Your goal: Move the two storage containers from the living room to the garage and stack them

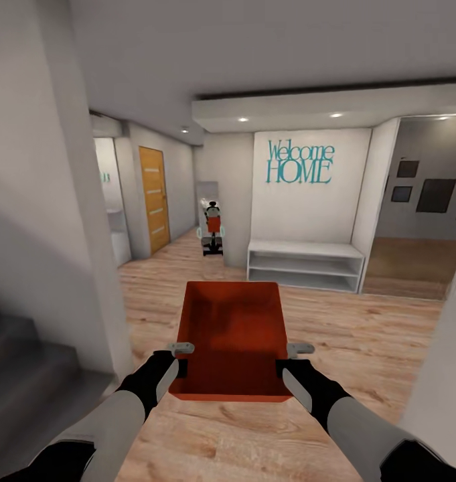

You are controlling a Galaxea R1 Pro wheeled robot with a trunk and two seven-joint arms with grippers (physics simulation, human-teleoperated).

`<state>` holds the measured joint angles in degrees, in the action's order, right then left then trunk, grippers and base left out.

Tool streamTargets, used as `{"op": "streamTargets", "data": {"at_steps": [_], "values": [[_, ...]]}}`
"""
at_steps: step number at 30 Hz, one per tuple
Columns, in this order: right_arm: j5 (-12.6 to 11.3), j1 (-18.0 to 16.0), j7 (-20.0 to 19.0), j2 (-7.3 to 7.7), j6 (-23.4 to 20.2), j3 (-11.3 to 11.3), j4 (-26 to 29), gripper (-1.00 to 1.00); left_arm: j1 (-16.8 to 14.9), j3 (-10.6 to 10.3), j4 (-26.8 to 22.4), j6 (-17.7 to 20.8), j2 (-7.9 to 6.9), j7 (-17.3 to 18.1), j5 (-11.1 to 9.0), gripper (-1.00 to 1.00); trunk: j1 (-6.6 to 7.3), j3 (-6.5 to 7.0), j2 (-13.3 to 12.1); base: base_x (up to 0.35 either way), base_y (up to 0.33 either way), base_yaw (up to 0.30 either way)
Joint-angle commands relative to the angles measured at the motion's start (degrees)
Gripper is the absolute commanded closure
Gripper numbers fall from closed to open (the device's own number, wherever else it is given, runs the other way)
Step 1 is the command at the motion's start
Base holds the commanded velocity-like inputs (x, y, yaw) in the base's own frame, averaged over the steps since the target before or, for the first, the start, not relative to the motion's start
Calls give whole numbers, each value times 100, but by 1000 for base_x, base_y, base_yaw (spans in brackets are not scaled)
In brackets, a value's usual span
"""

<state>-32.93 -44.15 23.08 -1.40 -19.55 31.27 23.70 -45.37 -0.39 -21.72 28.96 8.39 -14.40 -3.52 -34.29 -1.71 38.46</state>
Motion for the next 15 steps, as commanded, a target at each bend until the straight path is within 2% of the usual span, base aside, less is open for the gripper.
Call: {"op": "streamTargets", "data": {"at_steps": [1,15], "values": [[155,-15,57,8,-40,-95,21,100,2,-40,19,67,-4,-151,150,100,-6,-11,10,322,0,0],[155,-16,57,8,-40,-95,21,100,2,-41,19,67,-4,-151,150,100,-6,-11,10,322,0,0]]}}
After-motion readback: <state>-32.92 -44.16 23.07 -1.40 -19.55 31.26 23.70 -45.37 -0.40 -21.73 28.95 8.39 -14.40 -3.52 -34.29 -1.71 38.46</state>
